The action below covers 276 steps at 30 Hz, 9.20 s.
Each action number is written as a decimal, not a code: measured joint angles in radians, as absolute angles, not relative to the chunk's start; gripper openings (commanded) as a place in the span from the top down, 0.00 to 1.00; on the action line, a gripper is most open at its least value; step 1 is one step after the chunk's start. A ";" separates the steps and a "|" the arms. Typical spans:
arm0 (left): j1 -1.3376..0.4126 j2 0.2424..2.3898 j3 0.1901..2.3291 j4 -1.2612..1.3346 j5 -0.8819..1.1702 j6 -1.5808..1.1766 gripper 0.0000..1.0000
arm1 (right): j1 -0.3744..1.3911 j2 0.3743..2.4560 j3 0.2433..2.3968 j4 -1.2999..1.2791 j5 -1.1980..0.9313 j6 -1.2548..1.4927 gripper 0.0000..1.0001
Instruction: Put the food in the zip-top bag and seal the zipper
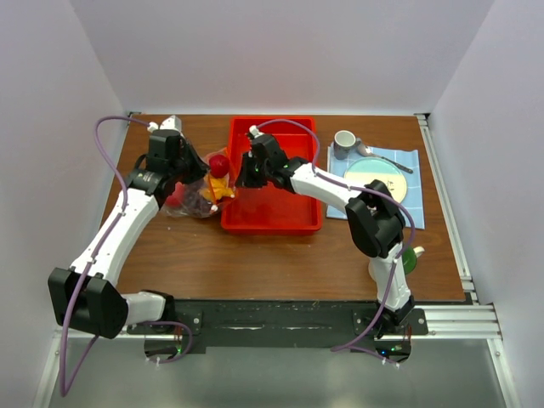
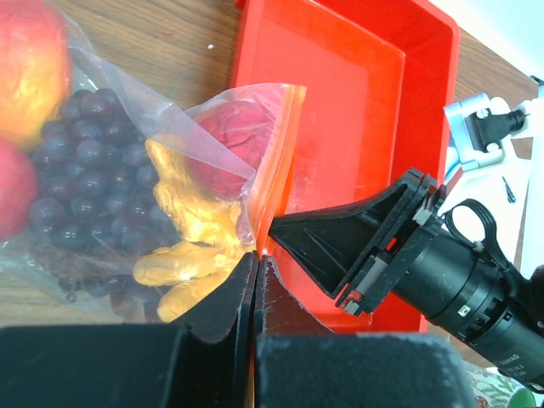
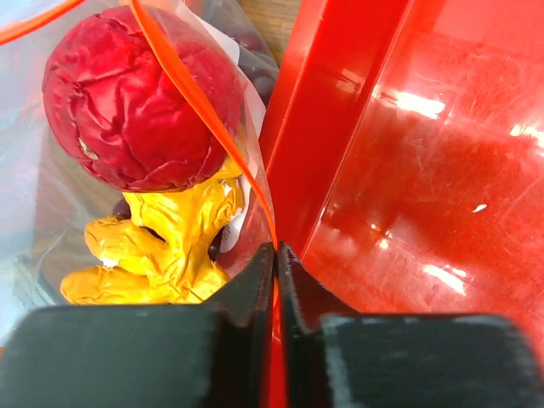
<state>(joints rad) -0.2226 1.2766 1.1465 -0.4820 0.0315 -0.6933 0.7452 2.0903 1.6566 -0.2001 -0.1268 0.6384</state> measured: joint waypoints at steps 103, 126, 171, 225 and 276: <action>-0.154 1.003 0.765 -0.465 0.122 -0.755 0.58 | 0.855 1.858 1.431 -0.229 -0.282 0.910 0.50; -0.154 0.867 0.571 -0.402 0.161 -0.818 0.54 | 0.879 1.860 1.360 -0.086 -0.307 1.037 0.64; -0.312 0.640 0.336 -0.090 0.071 -0.865 0.51 | 0.838 1.865 1.396 -0.249 -0.277 0.908 1.00; -0.722 0.765 0.393 0.202 -0.368 0.150 0.65 | 0.759 2.042 1.881 -0.622 -0.422 1.089 1.00; -0.720 0.776 0.401 0.130 -0.493 0.018 1.00 | 0.792 2.120 1.950 -0.612 -0.477 1.119 1.00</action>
<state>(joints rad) -0.7200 0.7761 0.4011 0.1299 -0.4927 0.0181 0.7921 2.1201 1.9503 -0.6117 -0.4774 1.1194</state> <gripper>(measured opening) 0.016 0.116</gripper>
